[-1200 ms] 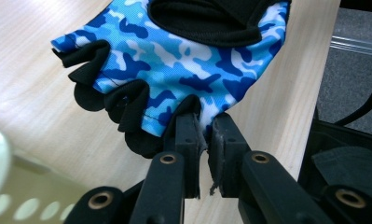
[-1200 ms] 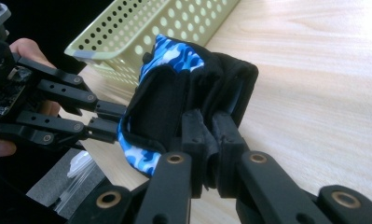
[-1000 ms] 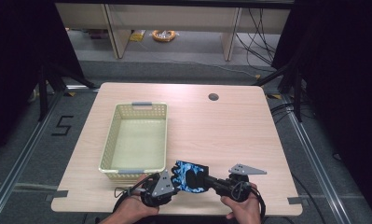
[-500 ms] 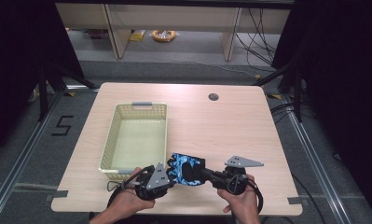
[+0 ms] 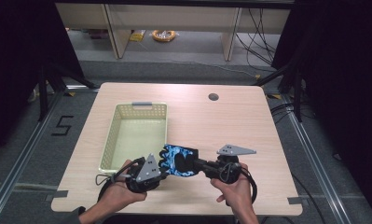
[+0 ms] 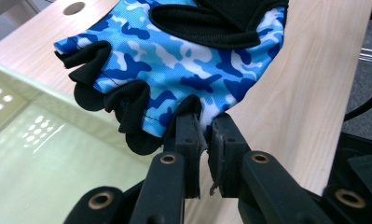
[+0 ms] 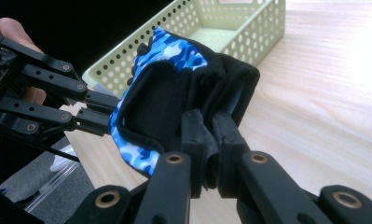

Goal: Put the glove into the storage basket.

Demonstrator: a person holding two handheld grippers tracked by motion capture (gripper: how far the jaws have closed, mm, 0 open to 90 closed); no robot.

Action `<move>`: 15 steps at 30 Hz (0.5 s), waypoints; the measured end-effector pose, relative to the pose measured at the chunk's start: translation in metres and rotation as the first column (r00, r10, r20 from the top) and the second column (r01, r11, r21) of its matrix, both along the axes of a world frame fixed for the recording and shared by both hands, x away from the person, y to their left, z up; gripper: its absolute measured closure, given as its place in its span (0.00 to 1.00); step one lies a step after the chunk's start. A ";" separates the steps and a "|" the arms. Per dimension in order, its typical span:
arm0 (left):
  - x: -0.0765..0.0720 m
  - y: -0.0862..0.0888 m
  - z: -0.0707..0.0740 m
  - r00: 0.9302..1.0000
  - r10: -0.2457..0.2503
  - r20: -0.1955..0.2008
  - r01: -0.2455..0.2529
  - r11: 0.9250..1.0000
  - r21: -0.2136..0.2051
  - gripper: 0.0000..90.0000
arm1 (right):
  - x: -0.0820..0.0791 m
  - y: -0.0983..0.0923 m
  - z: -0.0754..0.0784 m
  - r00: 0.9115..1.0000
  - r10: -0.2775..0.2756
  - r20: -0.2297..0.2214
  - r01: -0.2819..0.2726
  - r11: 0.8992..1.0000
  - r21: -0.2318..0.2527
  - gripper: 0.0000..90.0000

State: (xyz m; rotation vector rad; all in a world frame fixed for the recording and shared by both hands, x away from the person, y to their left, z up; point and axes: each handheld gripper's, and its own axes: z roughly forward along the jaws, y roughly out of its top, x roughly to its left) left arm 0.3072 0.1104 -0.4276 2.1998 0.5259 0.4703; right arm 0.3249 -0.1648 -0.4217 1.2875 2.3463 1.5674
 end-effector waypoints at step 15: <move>0.011 0.052 0.017 0.995 0.099 0.028 -0.099 0.995 -0.003 0.91 | 0.036 0.056 0.026 0.996 0.083 -0.011 -0.083 0.997 -0.007 0.95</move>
